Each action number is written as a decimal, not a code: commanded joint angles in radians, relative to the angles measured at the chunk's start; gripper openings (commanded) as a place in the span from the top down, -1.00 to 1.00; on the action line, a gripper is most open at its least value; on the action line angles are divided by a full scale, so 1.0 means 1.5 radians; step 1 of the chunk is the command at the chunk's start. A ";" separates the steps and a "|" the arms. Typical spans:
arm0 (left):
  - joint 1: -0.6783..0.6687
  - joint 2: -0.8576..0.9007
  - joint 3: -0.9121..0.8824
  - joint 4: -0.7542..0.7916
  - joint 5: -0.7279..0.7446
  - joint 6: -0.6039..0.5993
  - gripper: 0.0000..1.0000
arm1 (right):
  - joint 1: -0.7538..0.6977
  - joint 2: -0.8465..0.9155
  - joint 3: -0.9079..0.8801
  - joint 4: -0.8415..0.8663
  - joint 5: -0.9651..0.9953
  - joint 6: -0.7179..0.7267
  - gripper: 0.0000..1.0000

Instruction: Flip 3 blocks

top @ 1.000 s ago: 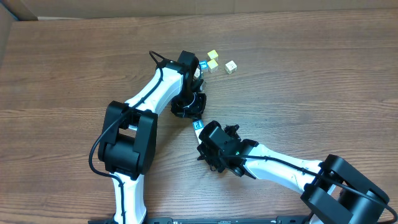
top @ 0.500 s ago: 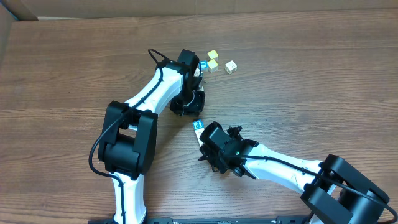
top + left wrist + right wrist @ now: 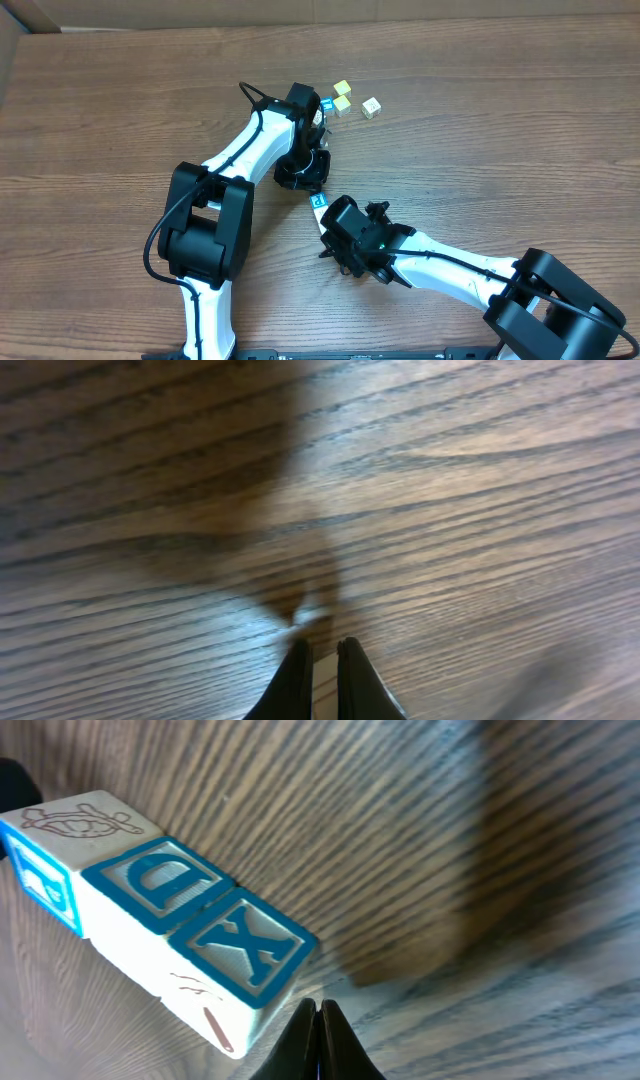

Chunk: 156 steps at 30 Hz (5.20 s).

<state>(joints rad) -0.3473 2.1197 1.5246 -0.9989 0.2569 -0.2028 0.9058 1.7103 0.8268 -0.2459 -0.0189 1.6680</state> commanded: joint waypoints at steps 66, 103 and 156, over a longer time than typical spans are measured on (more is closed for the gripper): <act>0.129 -0.002 0.171 -0.071 -0.069 -0.104 0.92 | -0.095 -0.120 0.130 -0.159 -0.081 -0.442 0.92; 0.074 -0.006 -0.051 -0.111 0.093 0.051 0.92 | -0.228 0.037 0.138 -0.106 -0.163 -0.746 0.92; 0.205 -0.211 -0.051 -0.033 -0.063 -0.080 0.91 | -0.225 0.100 0.429 -0.247 -0.138 -0.858 0.93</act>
<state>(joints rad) -0.0242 1.9209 1.4399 -1.0317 0.2024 -0.3096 0.5629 1.8080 1.4502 -0.6067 -0.2314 0.4198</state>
